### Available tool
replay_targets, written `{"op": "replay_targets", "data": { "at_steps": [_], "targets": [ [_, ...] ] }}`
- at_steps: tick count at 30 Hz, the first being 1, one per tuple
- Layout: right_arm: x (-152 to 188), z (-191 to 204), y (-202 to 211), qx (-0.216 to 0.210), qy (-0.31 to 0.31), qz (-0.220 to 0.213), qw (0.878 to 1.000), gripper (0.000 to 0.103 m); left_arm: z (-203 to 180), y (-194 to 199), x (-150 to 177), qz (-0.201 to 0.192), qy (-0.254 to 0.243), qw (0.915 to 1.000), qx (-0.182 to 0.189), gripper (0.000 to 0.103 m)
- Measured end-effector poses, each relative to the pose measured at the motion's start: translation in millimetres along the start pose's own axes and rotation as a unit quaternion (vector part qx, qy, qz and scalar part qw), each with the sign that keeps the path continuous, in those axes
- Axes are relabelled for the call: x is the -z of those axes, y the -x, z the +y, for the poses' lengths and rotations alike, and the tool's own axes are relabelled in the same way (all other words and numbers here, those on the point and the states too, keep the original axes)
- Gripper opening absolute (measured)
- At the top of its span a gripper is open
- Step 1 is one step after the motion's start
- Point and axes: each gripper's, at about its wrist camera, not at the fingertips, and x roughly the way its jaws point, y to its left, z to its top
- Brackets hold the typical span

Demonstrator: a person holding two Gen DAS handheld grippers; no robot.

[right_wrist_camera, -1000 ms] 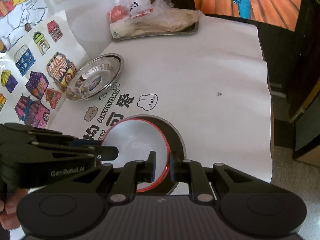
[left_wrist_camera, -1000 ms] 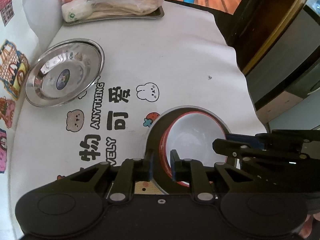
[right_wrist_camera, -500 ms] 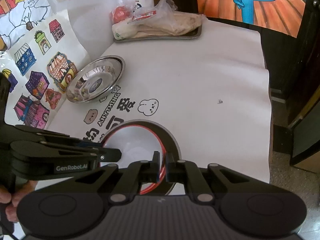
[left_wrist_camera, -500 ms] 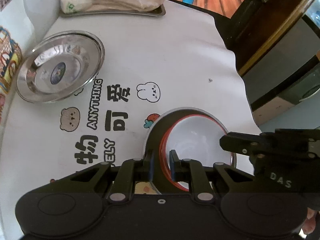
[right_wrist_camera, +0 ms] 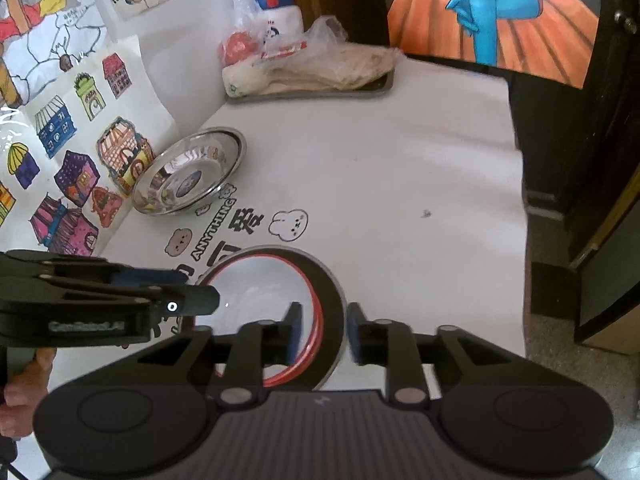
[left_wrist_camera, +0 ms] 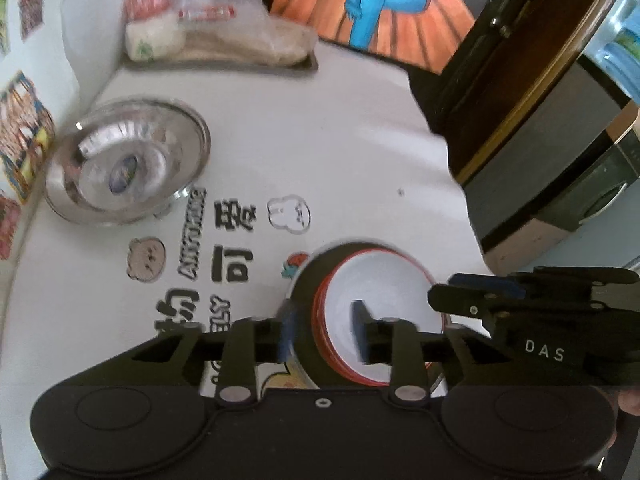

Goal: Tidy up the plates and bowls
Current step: 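Open both tools and withdraw them from the nested bowls, then reach both tools toward the rim of the steel bowl holding the white bowls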

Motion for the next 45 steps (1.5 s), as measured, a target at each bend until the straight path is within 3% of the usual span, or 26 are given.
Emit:
{"op": "replay_targets", "data": {
  "at_steps": [1, 4, 8, 14, 17, 26, 32, 35, 39, 43, 45],
  "targets": [
    [1.0, -0.9, 2.6, -0.002, -0.002, -0.002, 1.0, 0.035, -0.8, 4.2, 1.8, -0.013, -0.004, 0.9999, -0.006, 0.054],
    [4.0, -3.4, 12.3, -0.004, -0.004, -0.015, 1.0, 0.047, -0.8, 15.5, 8.0, -0.044, -0.009, 0.9989, -0.014, 0.057],
    [10.6, -4.6, 28.7, -0.004, -0.003, -0.04, 0.999, 0.062, -0.2, 30.9, 17.4, -0.086, -0.001, 0.9962, -0.012, 0.074],
    [29.5, -7.2, 56.4, -0.008, -0.003, -0.091, 0.996, 0.095, -9.3, 55.2, 41.2, -0.159, -0.013, 0.9867, -0.031, 0.092],
    [42.7, -6.5, 68.1, -0.008, 0.003, -0.127, 0.992, 0.103, -11.5, 63.8, 55.1, -0.19, -0.009, 0.9812, -0.031, 0.101],
    [86.2, -8.6, 71.1, 0.015, 0.012, -0.214, 0.977, 0.103, -3.8, 79.1, 94.2, -0.284, 0.037, 0.9546, -0.083, 0.102],
    [124.5, -9.4, 69.0, 0.05, -0.02, -0.262, 0.963, 0.103, 3.9, 73.1, 120.0, -0.302, 0.047, 0.939, -0.159, 0.102],
    [143.7, -1.1, 69.7, 0.048, -0.021, -0.278, 0.959, 0.103, 9.3, 72.0, 136.8, -0.311, 0.063, 0.9337, -0.166, 0.102],
    [159.8, 0.6, 69.2, 0.049, -0.046, -0.284, 0.957, 0.103, 16.2, 66.7, 147.9, -0.302, 0.1, 0.9335, -0.165, 0.102],
    [165.3, 2.3, 64.0, 0.069, -0.041, -0.283, 0.956, 0.103, 20.9, 56.4, 151.6, -0.278, 0.102, 0.9417, -0.16, 0.102],
    [159.9, 0.8, 58.1, 0.066, -0.038, -0.266, 0.961, 0.103, 20.2, 49.2, 147.6, -0.263, 0.094, 0.9454, -0.169, 0.102]
  ]
}}
